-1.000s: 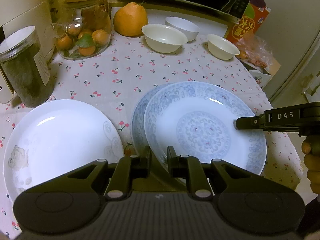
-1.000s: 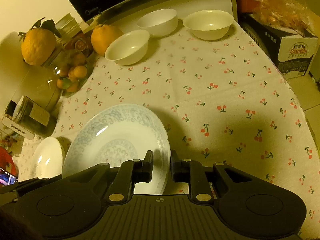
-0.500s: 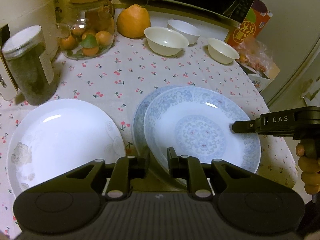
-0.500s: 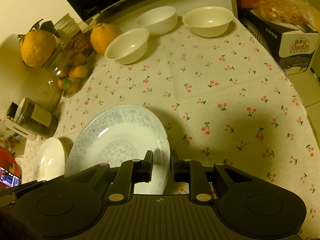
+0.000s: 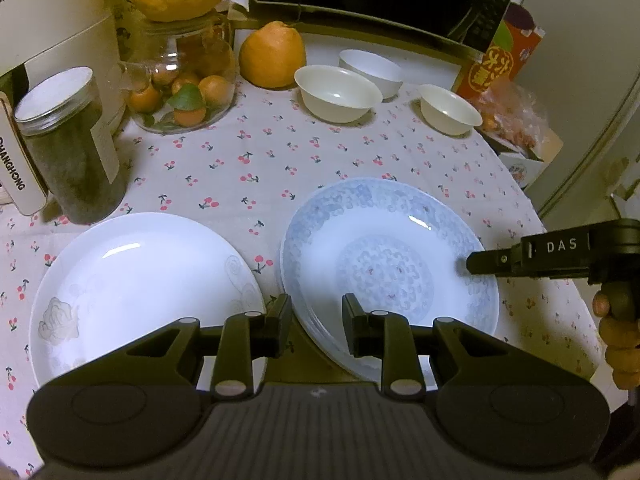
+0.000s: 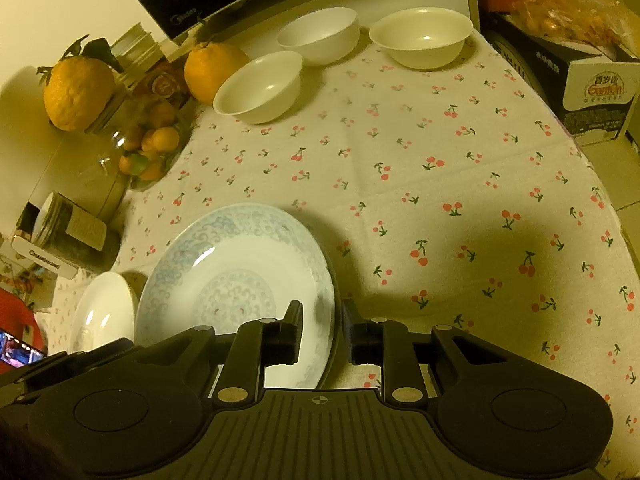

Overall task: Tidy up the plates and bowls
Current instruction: 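Open the left tool and release the stacked blue plates, then move the left tool to the rim of the plain white plate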

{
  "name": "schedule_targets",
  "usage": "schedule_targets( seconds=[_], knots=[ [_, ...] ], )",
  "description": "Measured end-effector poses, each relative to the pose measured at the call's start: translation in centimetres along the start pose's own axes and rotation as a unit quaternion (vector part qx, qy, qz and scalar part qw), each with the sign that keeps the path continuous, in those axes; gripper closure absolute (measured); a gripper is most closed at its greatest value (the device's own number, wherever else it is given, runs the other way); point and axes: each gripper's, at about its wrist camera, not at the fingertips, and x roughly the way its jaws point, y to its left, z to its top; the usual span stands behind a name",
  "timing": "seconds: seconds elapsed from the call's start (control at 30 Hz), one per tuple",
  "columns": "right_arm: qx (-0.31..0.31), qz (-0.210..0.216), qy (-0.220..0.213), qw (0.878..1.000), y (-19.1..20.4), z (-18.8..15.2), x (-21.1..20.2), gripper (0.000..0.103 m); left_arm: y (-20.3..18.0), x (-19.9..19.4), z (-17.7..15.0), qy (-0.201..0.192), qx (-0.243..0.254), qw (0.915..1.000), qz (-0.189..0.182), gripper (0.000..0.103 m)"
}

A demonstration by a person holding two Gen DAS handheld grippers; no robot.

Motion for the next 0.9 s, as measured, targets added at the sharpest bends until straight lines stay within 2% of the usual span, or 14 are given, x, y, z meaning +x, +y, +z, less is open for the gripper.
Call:
schedule_targets(
  seconds=[0.17,0.2,0.27,0.37,0.47,0.53,0.7,0.9],
  knots=[
    [0.005,0.003,-0.001,1.0,-0.2,0.1,-0.2,0.07,0.3,-0.3,0.2,-0.004,-0.01,0.9999,-0.003,0.067],
    [0.006,0.004,-0.002,1.0,-0.2,0.1,-0.2,0.065,0.3,-0.3,0.2,-0.005,-0.012,0.9999,-0.004,0.064],
    [0.013,0.008,-0.001,1.0,-0.3,0.2,-0.3,0.056,0.5,-0.7,0.5,-0.008,-0.017,0.9998,-0.006,0.058],
    [0.019,0.016,-0.002,1.0,-0.1,0.5,-0.6,0.055,0.9,-1.5,1.0,-0.012,-0.019,0.9997,-0.009,0.043],
    [0.019,0.03,-0.012,0.999,0.4,0.7,-1.0,0.042,1.5,-2.3,1.6,-0.021,-0.02,0.9996,0.0,0.035],
    [0.016,0.038,-0.017,0.999,0.7,0.8,-1.2,0.035,1.9,-2.6,1.9,-0.025,-0.023,0.9994,0.007,0.033],
    [0.015,0.056,-0.022,0.998,1.3,1.2,-1.5,0.026,2.7,-2.8,2.7,-0.029,-0.028,0.9991,0.014,0.021],
    [0.028,0.071,-0.039,0.996,1.5,1.9,-1.9,0.024,3.7,-3.5,3.4,-0.033,-0.043,0.9983,0.02,0.008]
  ],
)
